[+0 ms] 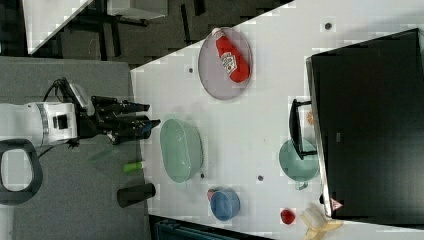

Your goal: Drag strainer left to right.

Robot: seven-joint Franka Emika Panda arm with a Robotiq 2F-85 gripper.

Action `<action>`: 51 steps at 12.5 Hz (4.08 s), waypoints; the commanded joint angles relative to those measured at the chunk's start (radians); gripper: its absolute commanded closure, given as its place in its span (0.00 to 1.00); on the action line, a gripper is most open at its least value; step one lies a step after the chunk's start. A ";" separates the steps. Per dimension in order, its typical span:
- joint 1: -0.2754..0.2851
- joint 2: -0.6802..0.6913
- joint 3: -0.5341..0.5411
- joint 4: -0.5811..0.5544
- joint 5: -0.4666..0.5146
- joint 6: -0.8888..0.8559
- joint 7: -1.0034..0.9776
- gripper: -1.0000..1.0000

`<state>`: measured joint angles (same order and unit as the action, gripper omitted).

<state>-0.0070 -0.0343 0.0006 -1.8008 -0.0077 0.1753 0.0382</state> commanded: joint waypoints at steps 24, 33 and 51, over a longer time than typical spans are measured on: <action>0.016 0.299 0.608 -0.331 -0.019 0.520 1.164 0.00; 0.067 0.590 0.498 -0.329 -0.159 0.817 1.250 0.00; -0.041 0.494 0.348 -0.485 -0.159 0.865 1.136 0.00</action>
<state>-0.0138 0.4673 0.3672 -2.2754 -0.1698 1.0605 1.2129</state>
